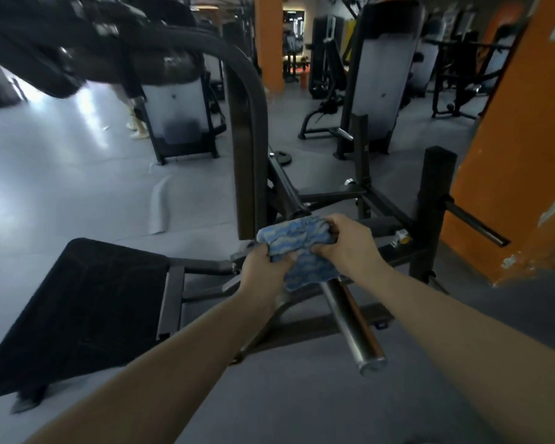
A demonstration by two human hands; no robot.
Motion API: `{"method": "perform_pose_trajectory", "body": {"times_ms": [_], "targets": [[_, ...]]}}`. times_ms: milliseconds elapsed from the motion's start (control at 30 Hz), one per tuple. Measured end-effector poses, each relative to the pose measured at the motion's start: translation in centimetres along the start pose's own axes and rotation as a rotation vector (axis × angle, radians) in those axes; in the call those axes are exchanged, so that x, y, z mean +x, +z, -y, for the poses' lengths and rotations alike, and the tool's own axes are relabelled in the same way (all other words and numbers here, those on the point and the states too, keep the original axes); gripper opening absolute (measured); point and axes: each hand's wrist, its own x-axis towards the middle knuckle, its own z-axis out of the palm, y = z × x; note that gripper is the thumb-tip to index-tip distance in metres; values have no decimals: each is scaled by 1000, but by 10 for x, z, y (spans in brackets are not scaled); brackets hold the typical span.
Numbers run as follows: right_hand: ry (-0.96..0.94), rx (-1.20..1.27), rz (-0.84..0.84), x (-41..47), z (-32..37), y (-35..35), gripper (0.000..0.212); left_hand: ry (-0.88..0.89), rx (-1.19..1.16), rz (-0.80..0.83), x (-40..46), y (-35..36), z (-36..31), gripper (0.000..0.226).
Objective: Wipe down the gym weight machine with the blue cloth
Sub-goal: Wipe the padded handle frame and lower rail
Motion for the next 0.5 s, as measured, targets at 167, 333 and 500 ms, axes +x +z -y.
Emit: {"method": "perform_pose_trajectory", "body": {"times_ms": [167,333,500], "targets": [[-20,160,-61,61,37,12,43,117,-33,-93,47,-23,-45,26],[-37,253,-101,141,50,25,38,248,54,-154,110,-34,-81,34],[-23,338,-139,238,48,39,49,285,148,-218,204,-39,-109,51]]}}
